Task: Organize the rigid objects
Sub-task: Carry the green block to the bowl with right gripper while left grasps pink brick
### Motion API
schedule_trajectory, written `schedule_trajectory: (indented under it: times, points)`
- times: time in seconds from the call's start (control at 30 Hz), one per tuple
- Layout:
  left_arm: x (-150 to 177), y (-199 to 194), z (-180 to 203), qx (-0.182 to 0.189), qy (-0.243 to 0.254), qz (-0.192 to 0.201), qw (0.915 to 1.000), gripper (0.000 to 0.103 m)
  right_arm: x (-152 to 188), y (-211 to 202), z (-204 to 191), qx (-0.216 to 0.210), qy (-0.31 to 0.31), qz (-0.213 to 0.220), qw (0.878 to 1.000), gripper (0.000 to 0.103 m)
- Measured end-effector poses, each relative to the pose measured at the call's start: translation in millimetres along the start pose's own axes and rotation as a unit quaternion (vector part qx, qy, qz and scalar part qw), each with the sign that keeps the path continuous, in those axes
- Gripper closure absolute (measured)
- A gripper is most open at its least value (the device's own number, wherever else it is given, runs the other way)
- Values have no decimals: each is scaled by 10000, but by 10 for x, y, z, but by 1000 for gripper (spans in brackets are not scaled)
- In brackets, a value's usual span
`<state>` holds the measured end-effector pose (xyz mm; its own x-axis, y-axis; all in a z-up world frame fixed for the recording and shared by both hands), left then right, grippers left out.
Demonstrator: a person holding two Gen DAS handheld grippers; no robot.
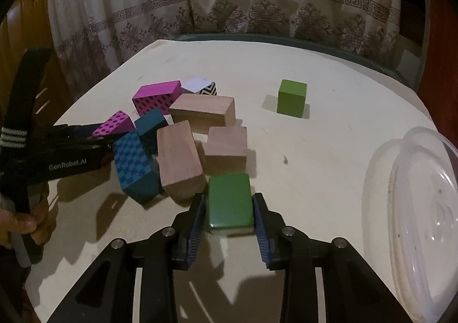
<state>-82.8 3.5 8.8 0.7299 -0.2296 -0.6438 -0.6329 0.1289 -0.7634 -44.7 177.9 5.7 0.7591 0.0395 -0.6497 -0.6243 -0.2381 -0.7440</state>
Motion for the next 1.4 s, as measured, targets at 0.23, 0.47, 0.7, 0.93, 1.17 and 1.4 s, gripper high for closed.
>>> schedule_trajectory:
  times: [0.23, 0.47, 0.7, 0.93, 1.17, 1.4]
  points:
    - [92, -136, 43, -7, -157, 186, 9997, 72, 3, -24, 49, -40, 124, 47, 9999, 72]
    - [129, -367, 107, -90, -212, 470, 9986, 72, 90, -165, 126, -160, 318, 164, 9992, 72]
    - [160, -488, 198, -224, -215, 573, 9979, 72, 150, -360, 270, -121, 534, 379, 9978, 72]
    - [184, -563, 264, -259, -286, 593, 9975, 72, 186, -643, 489, 107, 763, 815, 9937, 72]
    - [146, -657, 395, -210, -185, 694, 9972, 72, 143, -1044, 820, 895, 966, 1482, 9802, 72]
    - [98, -761, 519, -196, -79, 826, 9964, 72, 224, -1218, 1206, 1346, 1312, 1601, 9690, 72]
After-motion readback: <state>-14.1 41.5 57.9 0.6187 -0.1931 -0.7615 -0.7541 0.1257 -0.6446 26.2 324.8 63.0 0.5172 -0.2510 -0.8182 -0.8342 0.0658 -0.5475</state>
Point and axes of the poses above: each gripper's, at about its wrist camera, not at the fingertips, and y roughly the way its jaws point, z to its right, x to its underside, the point moved 1 cm from there along y, roughly the way its jaws point, and after that the axes turned 8 degrees about y, right-handed, at the moved point
